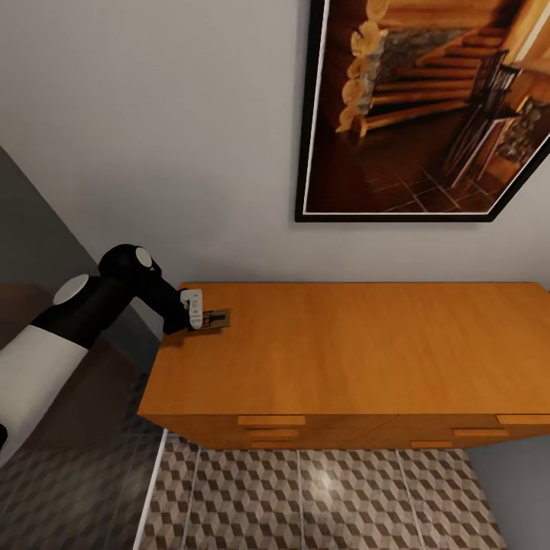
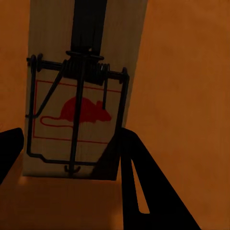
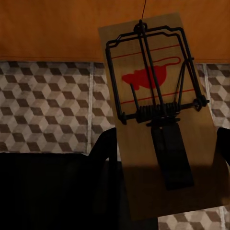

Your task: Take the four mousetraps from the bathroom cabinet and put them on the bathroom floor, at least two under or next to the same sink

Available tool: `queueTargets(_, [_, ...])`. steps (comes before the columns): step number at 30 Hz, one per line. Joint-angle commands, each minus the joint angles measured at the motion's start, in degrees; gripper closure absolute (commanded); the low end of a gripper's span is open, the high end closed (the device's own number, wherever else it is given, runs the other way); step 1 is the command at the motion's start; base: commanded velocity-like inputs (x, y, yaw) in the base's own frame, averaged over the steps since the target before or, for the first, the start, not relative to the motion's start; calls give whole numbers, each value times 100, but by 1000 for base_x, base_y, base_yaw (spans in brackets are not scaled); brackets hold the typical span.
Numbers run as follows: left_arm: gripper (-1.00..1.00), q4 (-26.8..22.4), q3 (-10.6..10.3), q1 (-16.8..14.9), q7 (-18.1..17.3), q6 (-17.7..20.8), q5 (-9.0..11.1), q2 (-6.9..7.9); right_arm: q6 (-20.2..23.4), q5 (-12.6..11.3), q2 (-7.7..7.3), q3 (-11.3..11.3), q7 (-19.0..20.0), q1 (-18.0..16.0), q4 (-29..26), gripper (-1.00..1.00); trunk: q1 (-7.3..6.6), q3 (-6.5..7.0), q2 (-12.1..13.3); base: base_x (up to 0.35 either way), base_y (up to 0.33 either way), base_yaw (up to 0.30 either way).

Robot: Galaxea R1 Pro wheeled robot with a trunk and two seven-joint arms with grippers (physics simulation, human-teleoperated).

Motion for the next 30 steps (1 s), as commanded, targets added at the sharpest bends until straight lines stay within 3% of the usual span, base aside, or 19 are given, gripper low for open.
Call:
queueTargets(1, [100,-7,-13,-6,-32,37,-30,4,-18,-53,2,51,-3,-3,4,100,3,-9,-10,0,0,0])
queueTargets(14, [100,-14,-39,-6,-32,40,-32,5,-18,-53,-2,51,-3,-3,4,100,3,-9,-10,-14,0,0])
queueTargets(30, [100,-15,-55,-6,-32,42,-32,6,-18,-53,-3,51,-9,-3,12,100,3,-9,-10,-132,-84,0])
